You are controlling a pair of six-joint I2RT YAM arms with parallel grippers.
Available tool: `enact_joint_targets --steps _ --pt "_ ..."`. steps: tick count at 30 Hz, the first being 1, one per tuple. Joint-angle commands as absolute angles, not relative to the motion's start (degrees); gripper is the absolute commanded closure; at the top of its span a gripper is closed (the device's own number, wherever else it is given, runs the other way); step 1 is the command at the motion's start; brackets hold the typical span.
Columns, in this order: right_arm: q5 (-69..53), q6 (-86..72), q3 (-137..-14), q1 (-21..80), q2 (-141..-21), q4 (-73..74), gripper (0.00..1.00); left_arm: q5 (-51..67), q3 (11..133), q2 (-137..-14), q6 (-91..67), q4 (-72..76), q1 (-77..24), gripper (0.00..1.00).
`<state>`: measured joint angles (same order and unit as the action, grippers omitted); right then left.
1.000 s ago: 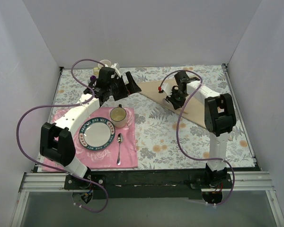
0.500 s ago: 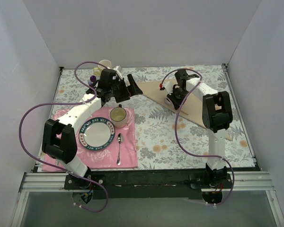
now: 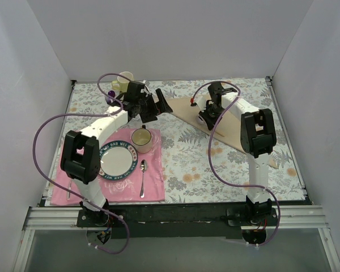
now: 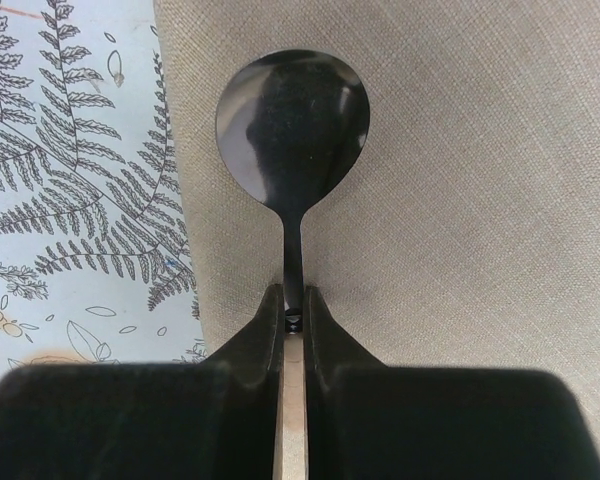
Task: Fold the napkin, place the utensils inside, and roll it up
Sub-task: Place the utensil onto the napkin
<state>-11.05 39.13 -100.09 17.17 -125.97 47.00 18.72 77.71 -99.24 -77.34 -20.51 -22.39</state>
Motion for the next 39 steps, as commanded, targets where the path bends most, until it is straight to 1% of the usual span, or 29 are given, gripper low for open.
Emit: enact_joint_targets --steps 1,5,6,7,11,12,13,19,23,25,26,29,31,39 --pt "-10.7 37.1 -100.6 18.0 -126.5 47.9 0.9 15.9 87.2 -105.9 -79.4 -23.9 -21.0 0.02" --pt "-10.5 35.6 -100.2 18.4 -126.4 47.9 0.86 12.9 93.2 -111.8 -80.6 -25.4 -20.0 0.02" --pt "-10.3 35.3 -100.1 18.5 -126.4 48.0 0.84 11.8 93.9 -112.8 -80.9 -25.7 -19.8 0.02" --pt "-10.1 35.2 -100.0 18.5 -126.6 48.1 0.82 10.0 94.6 -114.4 -81.3 -25.8 -19.6 0.02" --pt "-10.6 34.0 -100.2 18.5 -126.9 48.1 0.78 8.5 97.2 -118.3 -83.9 -26.0 -18.2 0.02" --pt "-11.0 33.5 -100.2 18.5 -127.0 48.1 0.72 8.6 98.3 -119.1 -84.1 -26.1 -18.0 0.02" --pt "-11.0 33.1 -100.3 18.5 -126.9 48.1 0.69 8.6 99.0 -119.9 -84.3 -26.1 -17.9 0.02" --pt "-11.8 31.4 -100.4 18.5 -126.7 48.0 0.61 6.3 99.9 -122.5 -85.4 -24.8 -17.8 0.04" --pt "-11.4 30.1 -100.0 18.5 -125.8 46.8 0.62 5.5 100.0 -123.5 -85.8 -22.8 -17.8 0.08" --pt "-11.3 29.6 -100.5 18.5 -125.9 47.1 0.66 5.1 99.6 -123.9 -86.4 -22.0 -17.8 0.1" --pt "-11.1 29.4 -100.7 18.5 -126.1 47.2 0.7 4.8 99.2 -123.9 -86.5 -21.1 -17.8 0.1" --pt "-11.2 28.8 -100.8 18.6 -126.2 47.5 0.76 3.8 98.7 -123.9 -86.8 -19.9 -17.8 0.11" --pt "-11.3 28.7 -100.7 18.5 -126.1 47.6 0.77 3.5 98.5 -124.0 -86.9 -19.4 -17.8 0.11" --pt "-9.6 28.0 -100.4 18.5 -124.5 46.9 0.88 4.0 98.0 -125.0 -87.1 -18.6 -17.8 0.11"
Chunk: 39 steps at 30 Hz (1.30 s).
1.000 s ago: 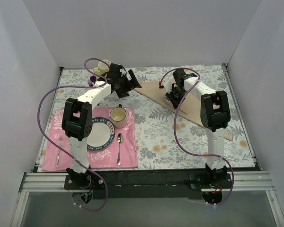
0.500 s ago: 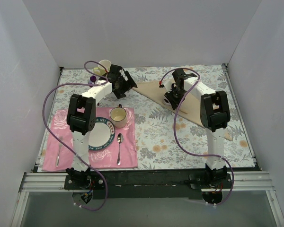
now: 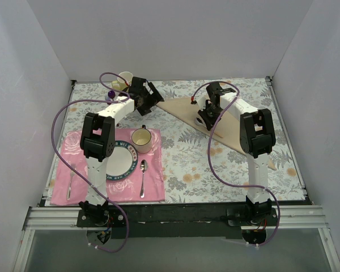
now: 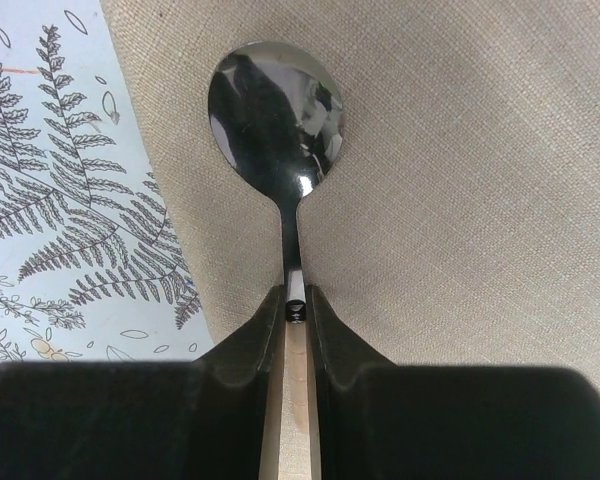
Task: Fold the napkin, place the utensils inside, and roll it up
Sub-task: Place the utensil onto the napkin
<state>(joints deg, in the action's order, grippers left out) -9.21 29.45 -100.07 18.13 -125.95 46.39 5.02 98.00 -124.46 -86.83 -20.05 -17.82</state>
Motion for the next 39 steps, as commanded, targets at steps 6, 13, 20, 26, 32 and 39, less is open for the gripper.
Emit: enact_joint_targets --steps 6,13,20,26,32,39 --pt "-10.6 27.8 -100.8 18.7 -123.8 47.2 0.95 4.3 97.3 -125.0 -86.9 -17.8 -17.8 0.12" --pt "-10.8 28.8 -99.8 19.6 -122.8 45.9 0.95 4.7 96.2 -124.7 -86.3 -16.5 -17.8 0.12" --pt "-10.9 27.5 -99.5 19.6 -123.2 45.5 0.85 5.4 96.9 -126.1 -86.0 -16.4 -17.8 0.12" --pt "-11.1 25.8 -97.7 19.6 -121.9 44.0 0.76 4.9 98.3 -127.4 -85.7 -15.5 -17.8 0.17" --pt "-11.2 24.7 -100.4 19.6 -122.4 45.9 0.95 5.1 98.0 -127.3 -85.7 -15.0 -18.1 0.19" --pt "-10.5 24.6 -100.7 19.6 -120.8 46.0 0.97 4.7 97.0 -126.7 -85.4 -14.5 -18.1 0.19"
